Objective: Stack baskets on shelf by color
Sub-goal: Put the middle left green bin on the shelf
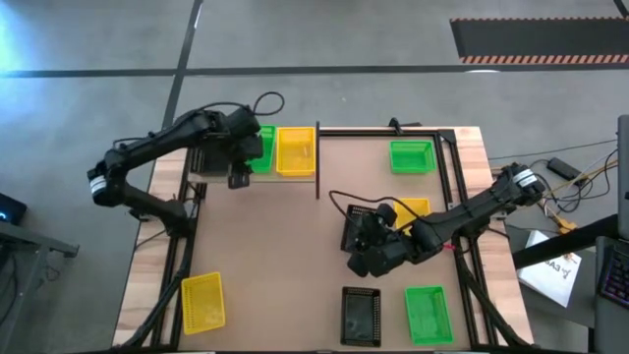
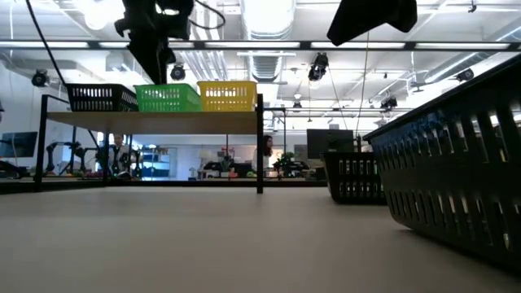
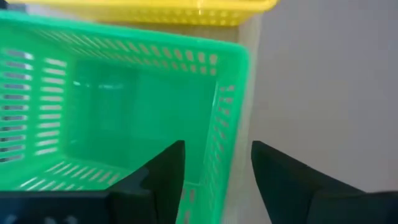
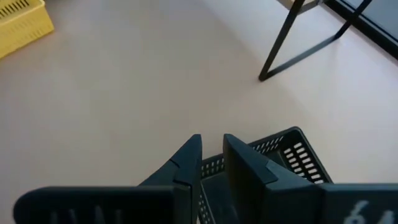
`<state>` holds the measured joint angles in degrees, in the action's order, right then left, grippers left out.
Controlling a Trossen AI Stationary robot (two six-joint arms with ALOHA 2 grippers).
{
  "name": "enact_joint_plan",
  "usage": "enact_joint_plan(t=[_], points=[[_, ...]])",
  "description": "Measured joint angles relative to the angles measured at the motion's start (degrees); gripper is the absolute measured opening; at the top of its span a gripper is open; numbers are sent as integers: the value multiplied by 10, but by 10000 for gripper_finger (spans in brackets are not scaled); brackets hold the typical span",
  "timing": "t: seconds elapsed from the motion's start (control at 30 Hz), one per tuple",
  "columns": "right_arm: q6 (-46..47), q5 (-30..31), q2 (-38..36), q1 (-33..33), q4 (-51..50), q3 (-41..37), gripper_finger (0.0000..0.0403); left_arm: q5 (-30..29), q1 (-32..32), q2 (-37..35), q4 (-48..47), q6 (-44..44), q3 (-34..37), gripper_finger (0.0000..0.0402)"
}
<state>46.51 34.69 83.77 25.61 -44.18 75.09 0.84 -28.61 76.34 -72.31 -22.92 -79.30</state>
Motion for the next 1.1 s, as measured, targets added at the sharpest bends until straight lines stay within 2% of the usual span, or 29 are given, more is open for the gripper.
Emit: enact_joint_plan(t=[0.23,0.5,1.1], points=[[-3,0,0,0,0,-1,59,2,-4,29,-2,26,1,128],[-27,0,0,0,0,-1,59,21,-3,12,-7,61,1,66],[-45,29,0,-1,-4,-1,59,52,-3,4,-7,92,3,58]])
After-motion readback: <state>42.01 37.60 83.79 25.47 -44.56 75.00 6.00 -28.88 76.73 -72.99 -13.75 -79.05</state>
